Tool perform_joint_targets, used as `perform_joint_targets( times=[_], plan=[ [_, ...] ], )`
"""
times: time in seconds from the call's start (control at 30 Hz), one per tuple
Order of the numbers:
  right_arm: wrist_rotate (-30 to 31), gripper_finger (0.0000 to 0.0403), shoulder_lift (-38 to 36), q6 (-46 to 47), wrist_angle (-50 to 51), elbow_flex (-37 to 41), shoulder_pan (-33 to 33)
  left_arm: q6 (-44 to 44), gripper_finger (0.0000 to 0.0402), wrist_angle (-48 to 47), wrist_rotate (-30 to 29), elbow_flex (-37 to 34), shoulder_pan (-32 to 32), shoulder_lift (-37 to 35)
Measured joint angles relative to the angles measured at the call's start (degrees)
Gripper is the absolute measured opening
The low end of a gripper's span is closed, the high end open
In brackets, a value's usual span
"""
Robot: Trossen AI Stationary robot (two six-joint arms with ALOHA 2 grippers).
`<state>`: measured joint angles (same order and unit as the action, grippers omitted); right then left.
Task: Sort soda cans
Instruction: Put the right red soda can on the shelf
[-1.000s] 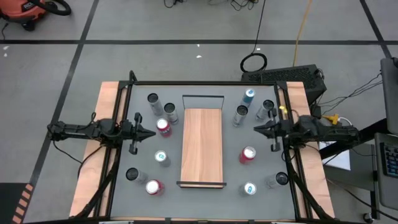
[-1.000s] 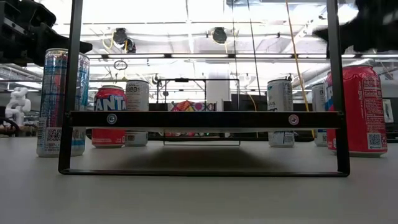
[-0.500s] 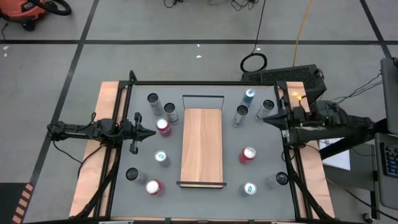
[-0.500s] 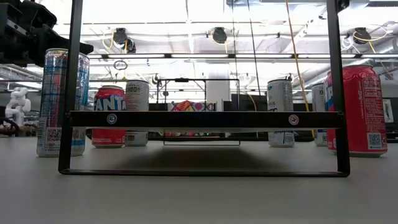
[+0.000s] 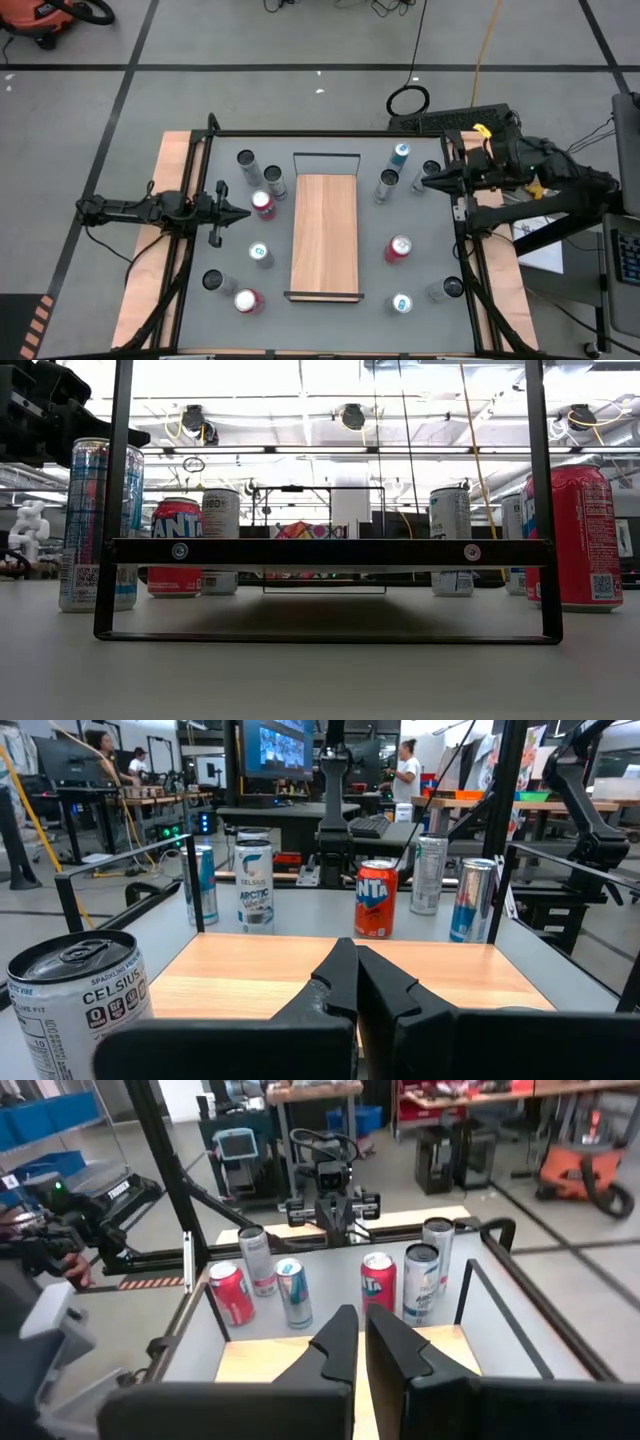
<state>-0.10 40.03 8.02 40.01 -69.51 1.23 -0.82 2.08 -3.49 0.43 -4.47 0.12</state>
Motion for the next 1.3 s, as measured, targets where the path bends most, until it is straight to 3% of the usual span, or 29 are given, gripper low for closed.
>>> perform_joint_targets(
  times=[0.17, 0.43, 0.63, 0.9, 1.3],
  plan=[
    [0.0, 0.0, 5.2, 3.2, 5.1, -6.3, 0.0, -0.1, 0.0, 0.0, 0.0, 0.0, 0.0, 0.0],
    [0.0, 0.0, 9.5, 12.4, 11.5, -6.9, 0.0, -0.3, 0.0, 0.7, 0.0, 0.1, 0.0, 0.0],
    [-3.0, 0.0, 11.9, 18.2, 16.1, -6.8, 0.0, -0.3, 0.0, -7.6, 0.0, 4.9, -0.1, 1.5],
    [-6.0, 0.0, 13.7, 18.3, 23.6, -6.8, 0.8, 1.2, 0.0, -15.2, -4.0, 22.0, -0.1, 12.1],
    [-4.6, 0.0, 15.2, 19.3, 38.4, -6.8, 0.8, -2.6, 0.0, -21.3, -9.6, 54.6, 0.0, 43.1]
  ],
)
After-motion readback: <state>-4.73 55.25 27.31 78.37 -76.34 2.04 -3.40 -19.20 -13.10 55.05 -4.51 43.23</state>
